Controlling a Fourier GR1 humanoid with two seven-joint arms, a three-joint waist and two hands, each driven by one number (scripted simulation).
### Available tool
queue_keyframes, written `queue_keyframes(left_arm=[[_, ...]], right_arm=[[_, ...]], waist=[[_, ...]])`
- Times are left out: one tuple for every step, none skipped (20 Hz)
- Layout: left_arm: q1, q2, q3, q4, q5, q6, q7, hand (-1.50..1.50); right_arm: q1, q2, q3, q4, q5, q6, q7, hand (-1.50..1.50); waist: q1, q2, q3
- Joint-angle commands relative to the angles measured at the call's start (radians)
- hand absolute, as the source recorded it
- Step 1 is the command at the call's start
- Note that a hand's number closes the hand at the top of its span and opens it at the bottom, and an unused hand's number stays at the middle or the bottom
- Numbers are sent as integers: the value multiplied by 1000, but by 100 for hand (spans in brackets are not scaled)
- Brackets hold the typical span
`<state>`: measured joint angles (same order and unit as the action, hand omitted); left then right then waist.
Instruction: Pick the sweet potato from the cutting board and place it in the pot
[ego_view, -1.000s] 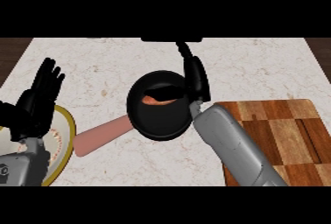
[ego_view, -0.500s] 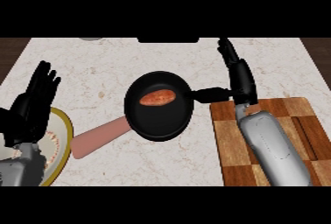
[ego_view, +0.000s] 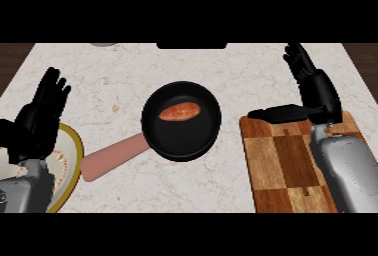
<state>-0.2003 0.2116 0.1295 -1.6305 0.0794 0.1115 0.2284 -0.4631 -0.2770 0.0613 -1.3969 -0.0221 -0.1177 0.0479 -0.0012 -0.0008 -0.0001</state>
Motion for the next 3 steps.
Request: queue_keyframes(left_arm=[[-24,-25,-16,11,-29,21,1,0],[-13,-20,-11,-22,-33,21,18,0],[-61,-2,12,10,-18,20,44,0]], right_arm=[[63,-28,-39,-50,8,63,-17,-150],[13,-16,-68,21,2,80,-26,-150],[37,0,-57,49,-8,95,-75,-150]], waist=[[0,0,0],[3,1,0],[2,1,0]])
